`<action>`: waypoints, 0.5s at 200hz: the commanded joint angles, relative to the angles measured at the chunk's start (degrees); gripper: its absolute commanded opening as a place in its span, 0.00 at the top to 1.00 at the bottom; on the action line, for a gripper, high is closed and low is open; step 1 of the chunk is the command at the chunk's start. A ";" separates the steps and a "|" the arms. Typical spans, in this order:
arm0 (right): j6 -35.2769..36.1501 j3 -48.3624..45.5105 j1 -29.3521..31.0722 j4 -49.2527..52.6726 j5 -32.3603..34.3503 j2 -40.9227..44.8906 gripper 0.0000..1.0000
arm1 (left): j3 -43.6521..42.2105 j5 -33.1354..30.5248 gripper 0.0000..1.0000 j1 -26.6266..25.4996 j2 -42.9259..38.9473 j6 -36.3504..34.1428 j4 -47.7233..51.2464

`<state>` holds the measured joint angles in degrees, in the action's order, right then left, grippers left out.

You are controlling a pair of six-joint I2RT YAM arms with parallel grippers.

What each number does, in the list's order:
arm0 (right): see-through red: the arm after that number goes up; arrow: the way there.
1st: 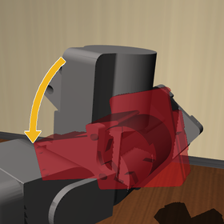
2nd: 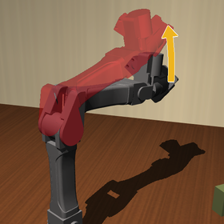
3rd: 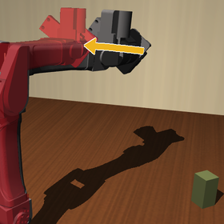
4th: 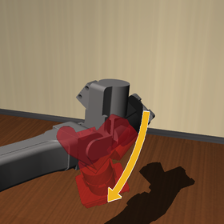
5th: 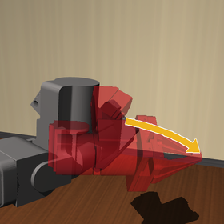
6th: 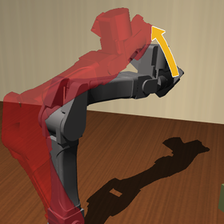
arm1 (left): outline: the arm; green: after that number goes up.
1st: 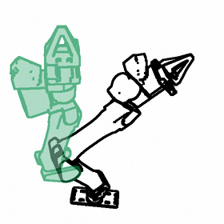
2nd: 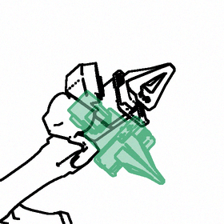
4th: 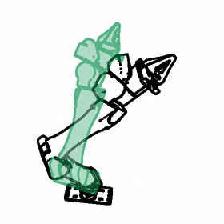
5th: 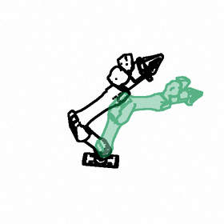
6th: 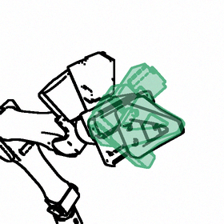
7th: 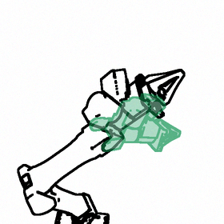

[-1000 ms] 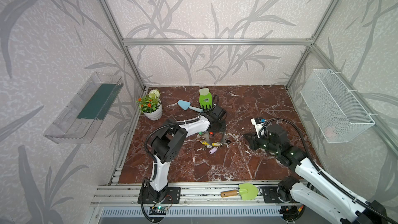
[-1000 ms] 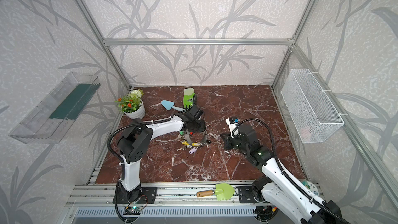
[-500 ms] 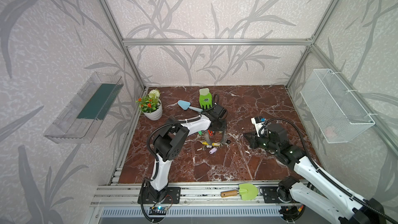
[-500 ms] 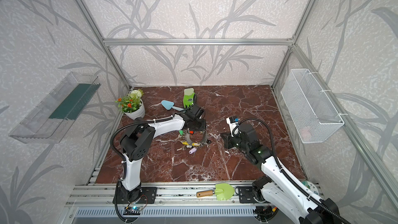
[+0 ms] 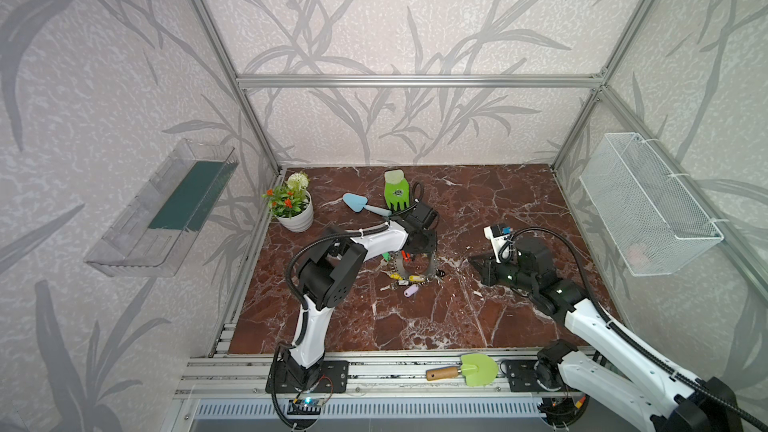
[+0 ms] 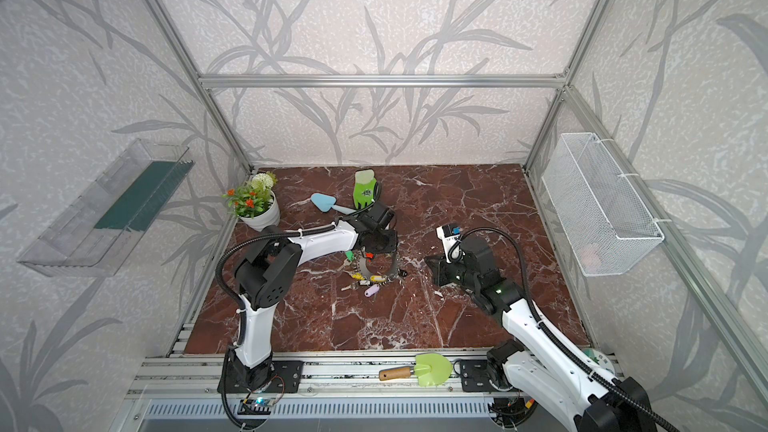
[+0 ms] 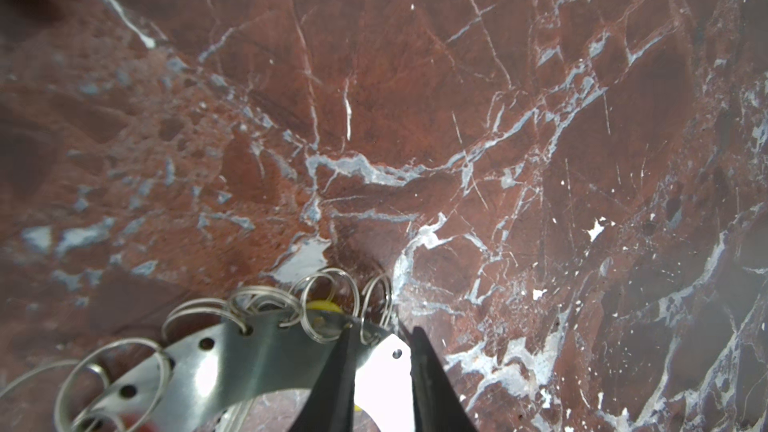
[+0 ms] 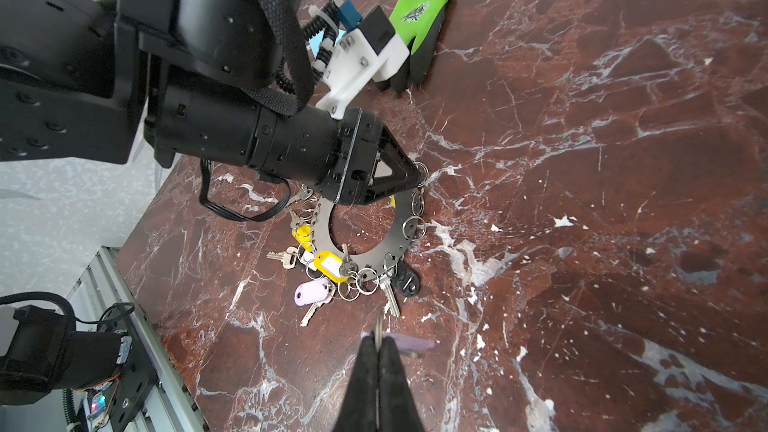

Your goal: Put the keys on the keyring

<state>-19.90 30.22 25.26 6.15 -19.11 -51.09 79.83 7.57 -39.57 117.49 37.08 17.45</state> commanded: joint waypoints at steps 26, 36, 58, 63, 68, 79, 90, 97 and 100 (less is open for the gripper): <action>-0.49 -0.47 -0.48 -1.91 -1.34 -0.24 1.00 | 2.52 -1.45 0.79 0.25 1.07 -0.76 1.84; -0.49 -0.51 -0.49 -1.94 -1.45 -0.32 1.00 | 2.52 -1.58 0.80 0.28 1.09 -0.83 1.74; -0.58 -0.51 -0.57 -1.93 -1.63 -0.41 1.00 | 2.63 -1.58 0.81 0.26 1.17 -0.88 1.94; -0.58 -0.51 -0.61 -1.94 -1.63 -0.48 1.00 | 2.62 -1.68 0.81 0.26 1.24 -0.95 1.95; -0.58 -0.46 -0.56 -1.97 -1.63 -0.50 1.00 | 2.68 -1.67 0.81 0.28 1.25 -0.96 2.01; -0.58 -0.51 -0.59 -2.02 -1.76 -0.58 1.00 | 2.78 -1.69 0.82 0.28 1.18 -1.10 2.01; -0.58 -0.51 -0.63 -2.07 -1.85 -0.57 1.00 | 2.66 -1.78 0.82 0.24 1.01 -1.13 2.13; -0.58 -0.49 -0.56 -2.19 -1.83 -0.61 1.00 | 2.61 -1.90 0.82 0.26 1.07 -1.12 2.14; -0.58 -0.51 -0.56 -2.14 -1.87 -0.60 1.00 | 2.61 -1.99 0.82 0.28 1.08 -1.13 2.08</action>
<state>-20.12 30.11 24.88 5.74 -20.12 -51.53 80.97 7.22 -39.57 117.75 36.38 18.44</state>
